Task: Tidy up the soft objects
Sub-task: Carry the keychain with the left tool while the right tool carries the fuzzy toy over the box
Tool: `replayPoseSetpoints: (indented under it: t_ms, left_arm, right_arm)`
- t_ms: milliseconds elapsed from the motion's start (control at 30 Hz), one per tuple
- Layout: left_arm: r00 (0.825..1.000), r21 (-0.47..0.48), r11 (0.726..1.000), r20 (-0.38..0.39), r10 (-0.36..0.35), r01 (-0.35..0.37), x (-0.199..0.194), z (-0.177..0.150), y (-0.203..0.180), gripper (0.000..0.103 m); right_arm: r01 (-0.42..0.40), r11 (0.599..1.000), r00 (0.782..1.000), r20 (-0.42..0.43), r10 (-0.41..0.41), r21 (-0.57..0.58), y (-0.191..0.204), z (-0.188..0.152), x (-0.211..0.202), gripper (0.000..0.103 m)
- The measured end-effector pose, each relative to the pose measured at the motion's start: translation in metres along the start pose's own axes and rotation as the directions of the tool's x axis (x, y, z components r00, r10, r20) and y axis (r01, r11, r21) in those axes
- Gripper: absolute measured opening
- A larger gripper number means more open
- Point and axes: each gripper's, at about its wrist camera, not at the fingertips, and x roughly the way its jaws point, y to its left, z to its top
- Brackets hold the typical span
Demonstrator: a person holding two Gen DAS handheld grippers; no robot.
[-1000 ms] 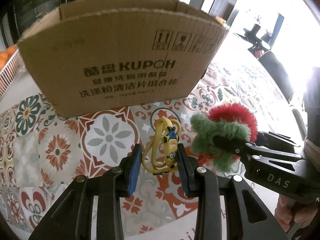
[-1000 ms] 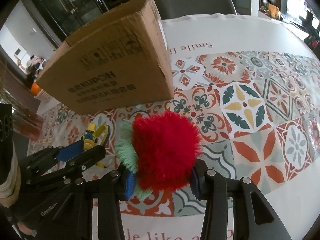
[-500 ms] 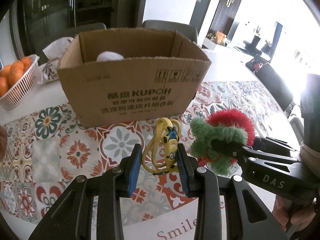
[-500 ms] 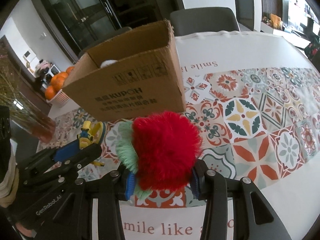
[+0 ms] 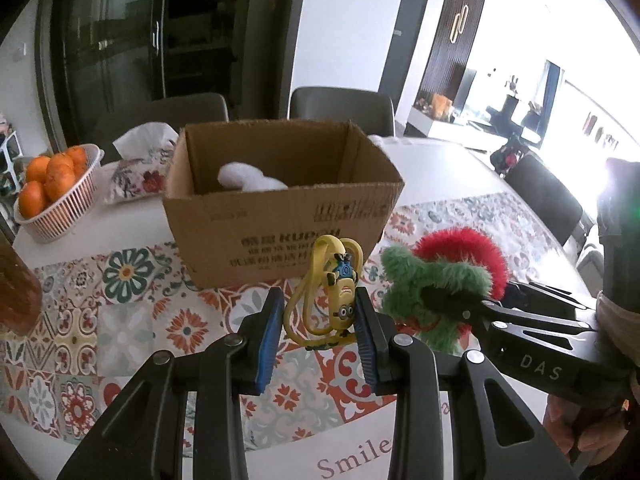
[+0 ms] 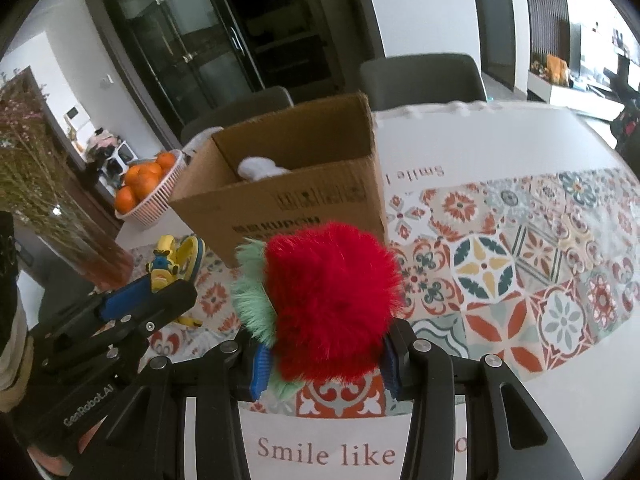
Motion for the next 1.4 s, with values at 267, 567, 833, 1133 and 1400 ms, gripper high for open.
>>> replayPoseSetpoints:
  t_ms: [267, 567, 833, 1133, 1400]
  left_arm:
    - [0.998, -0.019, 1.000, 0.051, 0.021, -0.020, -0.021, 0.011, 0.004, 0.034]
    - [0.993, -0.004, 0.999, 0.112, 0.046, -0.046, -0.038, 0.032, 0.007, 0.034]
    - [0.986, 0.007, 0.998, 0.154, 0.066, -0.068, -0.047, 0.057, 0.010, 0.034]
    - [0.982, 0.015, 0.996, 0.173, 0.080, -0.084, -0.043, 0.083, 0.015, 0.034]
    - [0.981, 0.012, 0.996, 0.172, 0.086, -0.089, -0.029, 0.103, 0.024, 0.034]
  right_arm:
    - [-0.003, 0.999, 0.998, 0.064, 0.005, -0.039, 0.016, 0.014, -0.020, 0.044]
    - [-0.008, 0.997, 0.992, 0.128, 0.017, -0.077, 0.029, 0.037, -0.032, 0.044]
    - [-0.007, 0.995, 0.985, 0.169, 0.024, -0.103, 0.038, 0.061, -0.036, 0.044]
    - [-0.004, 0.992, 0.982, 0.187, 0.027, -0.124, 0.043, 0.088, -0.031, 0.044]
    - [0.011, 0.991, 0.982, 0.188, 0.015, -0.134, 0.045, 0.109, -0.019, 0.044]
